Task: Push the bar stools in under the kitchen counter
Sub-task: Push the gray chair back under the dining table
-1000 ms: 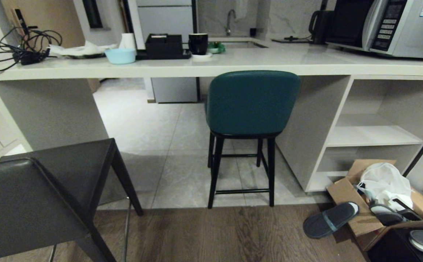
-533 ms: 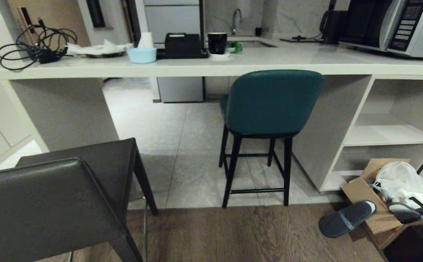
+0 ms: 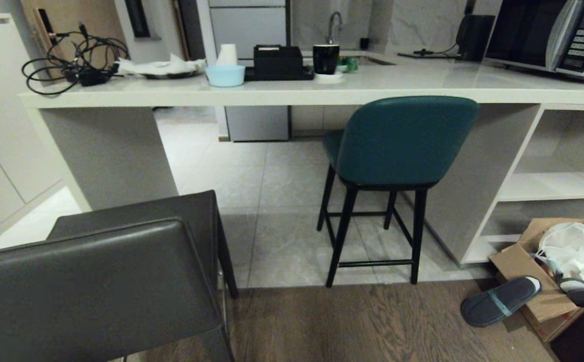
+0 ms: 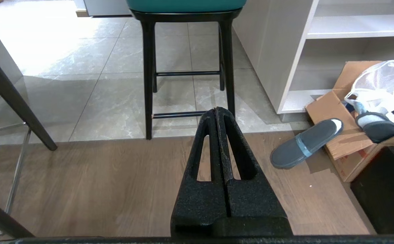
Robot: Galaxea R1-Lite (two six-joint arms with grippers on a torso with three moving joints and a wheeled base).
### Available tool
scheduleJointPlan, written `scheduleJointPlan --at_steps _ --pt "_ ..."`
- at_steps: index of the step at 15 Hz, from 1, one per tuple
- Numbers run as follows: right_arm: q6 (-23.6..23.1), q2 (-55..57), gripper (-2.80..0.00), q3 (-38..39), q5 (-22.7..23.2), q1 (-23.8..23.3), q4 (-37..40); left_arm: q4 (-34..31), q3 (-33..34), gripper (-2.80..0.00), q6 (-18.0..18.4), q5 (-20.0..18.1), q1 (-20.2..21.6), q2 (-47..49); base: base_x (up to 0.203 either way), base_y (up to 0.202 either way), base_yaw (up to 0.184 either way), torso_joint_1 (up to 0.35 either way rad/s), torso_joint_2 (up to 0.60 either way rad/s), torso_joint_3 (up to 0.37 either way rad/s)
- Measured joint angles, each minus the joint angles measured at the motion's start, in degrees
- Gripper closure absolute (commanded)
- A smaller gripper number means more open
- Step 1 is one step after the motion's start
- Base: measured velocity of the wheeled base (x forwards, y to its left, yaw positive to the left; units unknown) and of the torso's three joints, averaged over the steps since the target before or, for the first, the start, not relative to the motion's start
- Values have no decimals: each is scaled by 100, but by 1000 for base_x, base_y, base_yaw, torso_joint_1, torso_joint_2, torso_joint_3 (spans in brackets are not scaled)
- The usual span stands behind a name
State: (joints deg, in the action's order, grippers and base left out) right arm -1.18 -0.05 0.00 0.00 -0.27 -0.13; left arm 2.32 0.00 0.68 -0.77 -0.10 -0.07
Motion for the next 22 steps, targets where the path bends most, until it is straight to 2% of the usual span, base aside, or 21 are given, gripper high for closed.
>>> scheduleJointPlan --at_steps 2,10,17,22 --pt "2 0 0 0 0 2 0 2 0 0 0 -2 5 0 0 0 0 0 0 0" --pt "0 0 0 0 0 0 -2 2 0 0 0 0 9 0 -172 1 2 2 1 1" --pt "0 0 0 0 -2 0 -2 2 0 0 2 -2 10 0 0 0 0 0 0 0" --pt "-2 0 0 0 0 0 -2 2 0 0 11 0 2 0 1 136 -8 0 5 3"
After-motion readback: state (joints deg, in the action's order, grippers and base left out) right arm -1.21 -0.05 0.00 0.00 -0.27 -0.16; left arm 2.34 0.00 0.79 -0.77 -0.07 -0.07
